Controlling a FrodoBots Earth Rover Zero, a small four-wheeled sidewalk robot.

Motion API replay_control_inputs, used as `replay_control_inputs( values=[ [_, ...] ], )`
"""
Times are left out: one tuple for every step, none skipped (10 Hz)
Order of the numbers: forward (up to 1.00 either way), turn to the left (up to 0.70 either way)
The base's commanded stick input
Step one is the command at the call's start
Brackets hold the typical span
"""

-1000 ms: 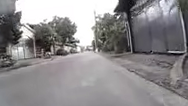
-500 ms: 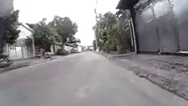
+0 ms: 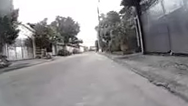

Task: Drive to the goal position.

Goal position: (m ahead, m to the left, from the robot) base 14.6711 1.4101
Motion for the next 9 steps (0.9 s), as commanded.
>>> replay_control_inputs(
  values=[
    [1.00, 0.00],
    [1.00, 0.00],
    [1.00, 0.00],
    [1.00, 0.00],
    [1.00, 0.03],
    [1.00, -0.40],
    [1.00, -0.32],
    [1.00, -0.11],
    [1.00, -0.02]
  ],
)
